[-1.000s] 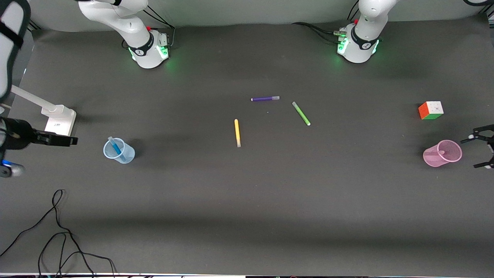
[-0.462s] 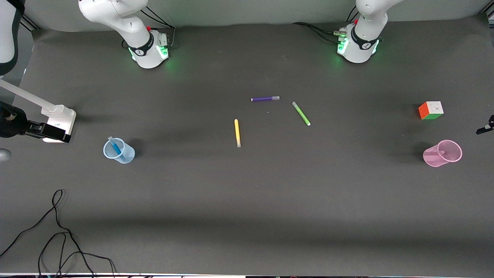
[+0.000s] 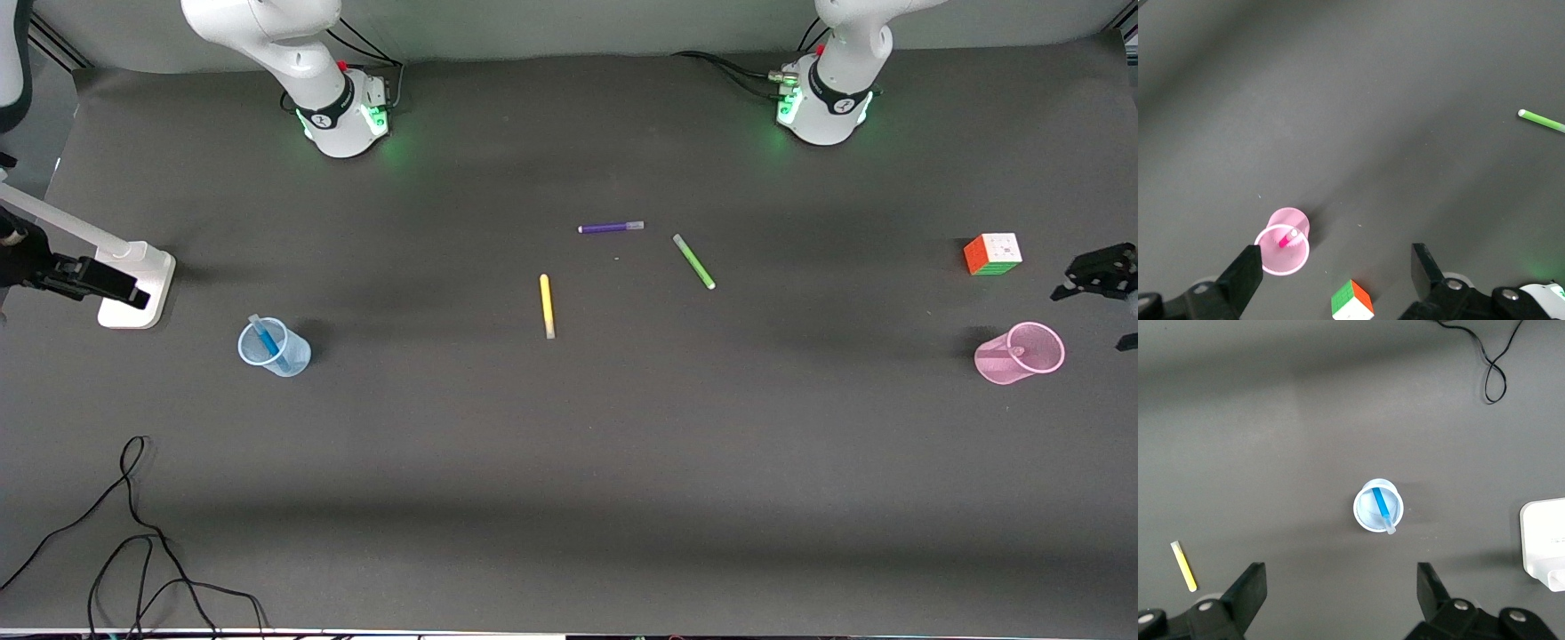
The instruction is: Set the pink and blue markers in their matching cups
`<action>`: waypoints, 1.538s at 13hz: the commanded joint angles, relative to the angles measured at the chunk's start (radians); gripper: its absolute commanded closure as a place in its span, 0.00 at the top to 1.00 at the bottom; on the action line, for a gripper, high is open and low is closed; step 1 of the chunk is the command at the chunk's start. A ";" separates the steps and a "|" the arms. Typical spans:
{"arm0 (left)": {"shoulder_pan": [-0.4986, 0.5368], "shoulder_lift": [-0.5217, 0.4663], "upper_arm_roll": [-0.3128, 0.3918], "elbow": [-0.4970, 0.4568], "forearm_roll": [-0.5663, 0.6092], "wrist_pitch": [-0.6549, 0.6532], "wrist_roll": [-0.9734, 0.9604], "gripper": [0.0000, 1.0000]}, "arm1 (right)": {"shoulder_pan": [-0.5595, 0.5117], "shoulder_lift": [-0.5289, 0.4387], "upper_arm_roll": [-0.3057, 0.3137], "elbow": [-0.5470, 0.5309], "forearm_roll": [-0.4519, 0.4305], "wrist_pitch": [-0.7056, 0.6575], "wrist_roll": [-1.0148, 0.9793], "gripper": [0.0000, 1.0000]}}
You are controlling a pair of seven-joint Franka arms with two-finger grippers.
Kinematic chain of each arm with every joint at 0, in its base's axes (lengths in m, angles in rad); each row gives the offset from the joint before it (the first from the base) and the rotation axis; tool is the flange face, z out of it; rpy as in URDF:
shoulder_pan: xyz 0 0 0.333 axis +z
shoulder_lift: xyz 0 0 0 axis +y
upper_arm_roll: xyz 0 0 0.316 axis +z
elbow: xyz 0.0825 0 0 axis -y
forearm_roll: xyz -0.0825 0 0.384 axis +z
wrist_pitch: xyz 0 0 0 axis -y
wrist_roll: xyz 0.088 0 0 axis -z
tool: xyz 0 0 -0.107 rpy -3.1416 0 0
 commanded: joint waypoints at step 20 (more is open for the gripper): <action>-0.274 -0.108 -0.082 -0.071 0.125 -0.104 -0.921 0.99 | -0.055 -0.048 0.061 0.004 -0.064 -0.133 -0.078 1.00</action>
